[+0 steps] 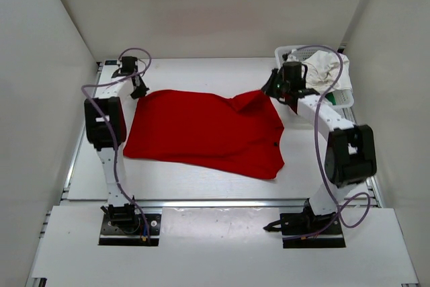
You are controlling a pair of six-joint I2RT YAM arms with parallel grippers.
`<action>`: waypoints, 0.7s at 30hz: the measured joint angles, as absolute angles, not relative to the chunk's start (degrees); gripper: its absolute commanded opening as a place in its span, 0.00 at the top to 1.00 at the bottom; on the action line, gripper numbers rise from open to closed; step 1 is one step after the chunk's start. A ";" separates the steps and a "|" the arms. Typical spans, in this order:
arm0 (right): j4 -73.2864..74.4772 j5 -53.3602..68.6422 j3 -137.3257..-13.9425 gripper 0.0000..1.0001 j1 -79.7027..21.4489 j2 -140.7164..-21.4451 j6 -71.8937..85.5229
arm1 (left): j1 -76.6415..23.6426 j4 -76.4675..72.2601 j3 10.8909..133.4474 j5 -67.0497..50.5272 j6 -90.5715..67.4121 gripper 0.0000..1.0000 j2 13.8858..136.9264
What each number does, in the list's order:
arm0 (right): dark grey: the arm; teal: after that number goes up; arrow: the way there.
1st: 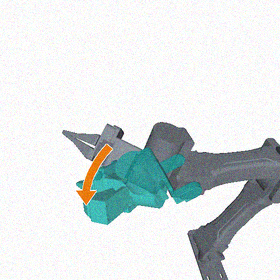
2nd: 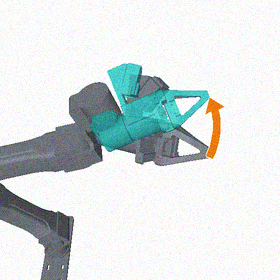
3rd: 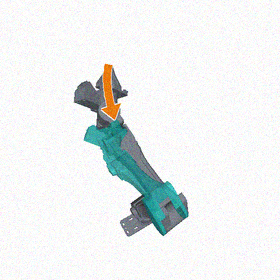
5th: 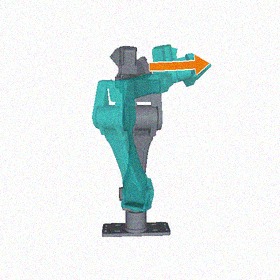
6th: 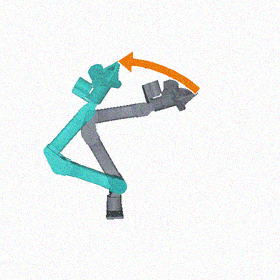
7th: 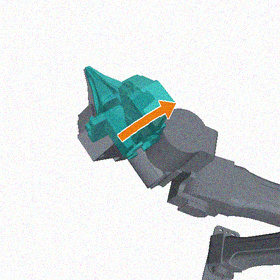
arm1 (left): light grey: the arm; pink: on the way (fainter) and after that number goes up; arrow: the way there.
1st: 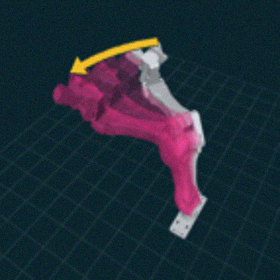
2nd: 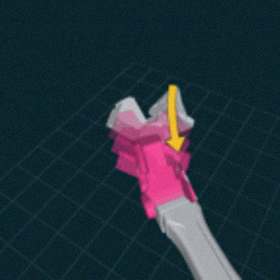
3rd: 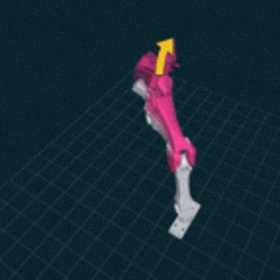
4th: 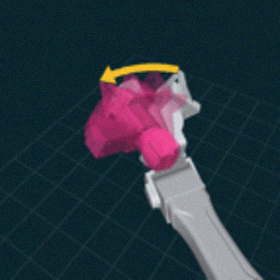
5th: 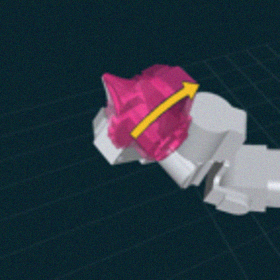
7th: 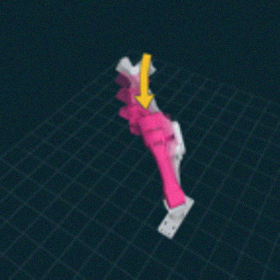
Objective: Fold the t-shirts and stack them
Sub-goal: Grap the side of the flattened tshirt furthest away from the robot with both arms, then fold the other side of the tshirt into a rectangle
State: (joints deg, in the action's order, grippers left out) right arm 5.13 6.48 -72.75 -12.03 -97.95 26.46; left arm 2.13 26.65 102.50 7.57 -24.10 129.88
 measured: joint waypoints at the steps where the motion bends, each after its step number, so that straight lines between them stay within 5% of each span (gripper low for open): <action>1: 5.89 6.50 -69.60 1.00 -12.40 -95.09 26.83 | 2.22 26.33 97.21 6.87 -24.56 1.00 125.93; 10: 11.77 9.56 -56.36 1.00 -14.52 -73.23 28.73 | 4.86 17.82 75.02 3.07 -26.09 1.00 96.57; 21: 19.88 10.41 -43.16 0.99 -16.86 -53.25 29.54 | 6.35 13.74 60.80 1.93 -26.39 1.00 88.97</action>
State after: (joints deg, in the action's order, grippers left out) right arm 19.88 10.41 -43.16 -16.86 -53.25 29.54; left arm 6.35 13.74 60.80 1.93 -26.39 88.97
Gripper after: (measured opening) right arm 0.008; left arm 0.022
